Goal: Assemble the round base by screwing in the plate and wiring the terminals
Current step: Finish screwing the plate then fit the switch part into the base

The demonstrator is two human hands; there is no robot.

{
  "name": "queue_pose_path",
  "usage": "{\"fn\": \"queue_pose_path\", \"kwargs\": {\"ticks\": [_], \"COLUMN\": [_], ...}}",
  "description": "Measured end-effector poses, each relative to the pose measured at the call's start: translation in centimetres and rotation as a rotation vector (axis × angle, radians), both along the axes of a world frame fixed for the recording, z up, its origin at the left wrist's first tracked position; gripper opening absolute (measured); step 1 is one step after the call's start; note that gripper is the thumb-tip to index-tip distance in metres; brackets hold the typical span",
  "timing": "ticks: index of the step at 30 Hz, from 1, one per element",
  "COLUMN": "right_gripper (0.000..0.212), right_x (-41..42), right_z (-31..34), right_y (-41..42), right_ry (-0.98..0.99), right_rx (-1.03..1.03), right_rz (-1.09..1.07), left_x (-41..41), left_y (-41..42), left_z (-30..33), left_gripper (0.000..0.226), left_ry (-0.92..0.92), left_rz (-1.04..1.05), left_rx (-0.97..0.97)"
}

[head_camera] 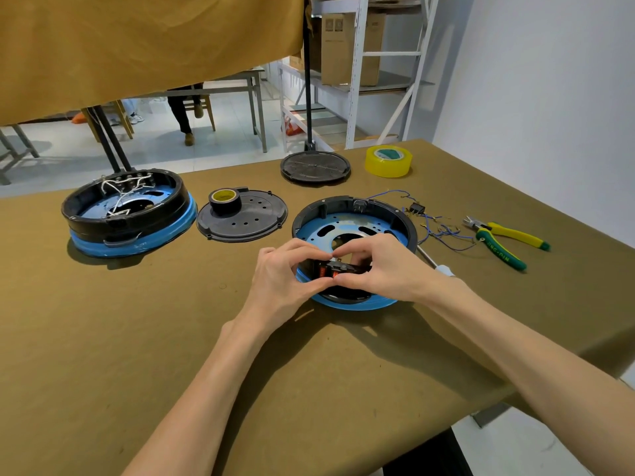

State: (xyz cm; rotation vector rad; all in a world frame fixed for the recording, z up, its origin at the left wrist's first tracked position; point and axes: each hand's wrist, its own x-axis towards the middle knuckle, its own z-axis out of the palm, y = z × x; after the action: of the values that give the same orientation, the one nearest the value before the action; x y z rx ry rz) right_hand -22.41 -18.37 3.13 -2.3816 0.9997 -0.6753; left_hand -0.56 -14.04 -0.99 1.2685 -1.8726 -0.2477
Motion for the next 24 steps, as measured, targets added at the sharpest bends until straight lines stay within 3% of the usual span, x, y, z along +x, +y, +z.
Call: {"fn": "queue_pose_path", "kwargs": {"ticks": [3, 8, 16, 24], "right_gripper": [0.054, 0.038, 0.052, 0.064], "right_x": [-0.06, -0.10, -0.15, 0.27], "right_z": [-0.14, -0.76, -0.65, -0.49], "right_y": [-0.02, 0.77, 0.91, 0.48], "right_ry": [-0.012, -0.054, 0.081, 0.147], "right_rx": [-0.011, -0.104, -0.122, -0.123], "right_rz": [-0.005, -0.016, -0.028, -0.104], "left_x": [0.46, 0.69, 0.10, 0.56], "left_y": [-0.12, 0.01, 0.35, 0.14], "left_z": [0.18, 0.35, 0.36, 0.63], "left_gripper": [0.039, 0.035, 0.028, 0.027], "left_ry": [0.008, -0.004, 0.008, 0.032], "left_rz": [-0.062, -0.067, 0.021, -0.058], "left_rx": [0.027, 0.019, 0.001, 0.092]}}
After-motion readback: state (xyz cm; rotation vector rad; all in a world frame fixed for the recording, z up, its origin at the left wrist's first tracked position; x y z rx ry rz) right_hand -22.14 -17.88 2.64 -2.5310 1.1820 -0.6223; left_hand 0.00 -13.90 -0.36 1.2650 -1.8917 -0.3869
